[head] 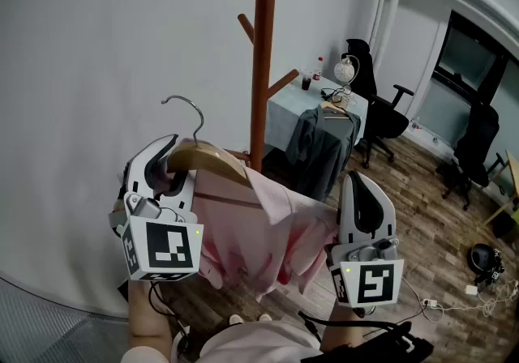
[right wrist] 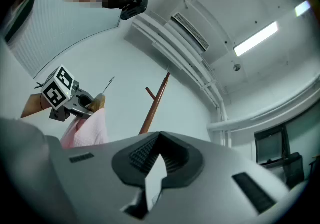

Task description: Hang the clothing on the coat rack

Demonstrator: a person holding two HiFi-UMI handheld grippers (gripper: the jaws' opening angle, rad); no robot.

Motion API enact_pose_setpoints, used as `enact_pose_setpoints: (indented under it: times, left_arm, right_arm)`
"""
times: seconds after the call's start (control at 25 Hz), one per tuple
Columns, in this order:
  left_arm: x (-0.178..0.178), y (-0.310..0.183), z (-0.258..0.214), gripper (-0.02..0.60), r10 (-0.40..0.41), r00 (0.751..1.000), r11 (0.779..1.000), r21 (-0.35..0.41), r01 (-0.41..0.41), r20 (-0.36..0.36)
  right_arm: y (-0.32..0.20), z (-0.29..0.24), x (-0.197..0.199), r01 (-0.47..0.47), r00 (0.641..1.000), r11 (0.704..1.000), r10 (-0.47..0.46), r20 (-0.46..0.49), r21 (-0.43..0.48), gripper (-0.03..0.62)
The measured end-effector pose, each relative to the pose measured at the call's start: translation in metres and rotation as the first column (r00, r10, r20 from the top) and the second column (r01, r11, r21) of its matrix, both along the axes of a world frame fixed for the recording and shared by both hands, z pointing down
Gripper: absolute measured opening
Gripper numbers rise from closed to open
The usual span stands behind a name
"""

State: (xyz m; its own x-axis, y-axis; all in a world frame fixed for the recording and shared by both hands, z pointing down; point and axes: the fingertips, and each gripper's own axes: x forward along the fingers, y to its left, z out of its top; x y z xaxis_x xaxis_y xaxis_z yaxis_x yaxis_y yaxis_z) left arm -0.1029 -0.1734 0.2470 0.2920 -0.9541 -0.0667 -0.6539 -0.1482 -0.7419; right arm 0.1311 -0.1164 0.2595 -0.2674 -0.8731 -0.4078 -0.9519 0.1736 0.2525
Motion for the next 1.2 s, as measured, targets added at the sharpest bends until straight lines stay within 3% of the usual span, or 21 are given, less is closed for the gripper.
enact_pose_setpoints:
  times: [0.56, 0.8, 1.0, 1.2]
  left_arm:
    - [0.003, -0.002, 0.004, 0.138, 0.012, 1.0, 0.999, -0.034, -0.012, 0.009]
    - [0.008, -0.006, -0.004, 0.143, 0.034, 0.999, 0.998, -0.062, -0.033, 0.029]
    - [0.006, -0.017, -0.019, 0.141, 0.025, 0.998, 0.997, -0.073, -0.021, 0.052]
    - [0.0, -0.029, -0.039, 0.141, 0.038, 0.998, 0.997, -0.075, -0.035, 0.05]
  right_arm:
    - [-0.001, 0.004, 0.001, 0.025, 1.0, 1.0, -0.025, 0.013, 0.002, 0.02]
    - [-0.003, 0.0, 0.016, 0.012, 1.0, 1.0, -0.012, 0.017, 0.01, 0.02]
    - [-0.012, 0.001, 0.02, 0.068, 0.995, 0.997, -0.07, 0.067, 0.025, 0.02]
    - [-0.02, -0.009, 0.015, 0.078, 0.996, 0.996, -0.08, 0.049, 0.053, 0.02]
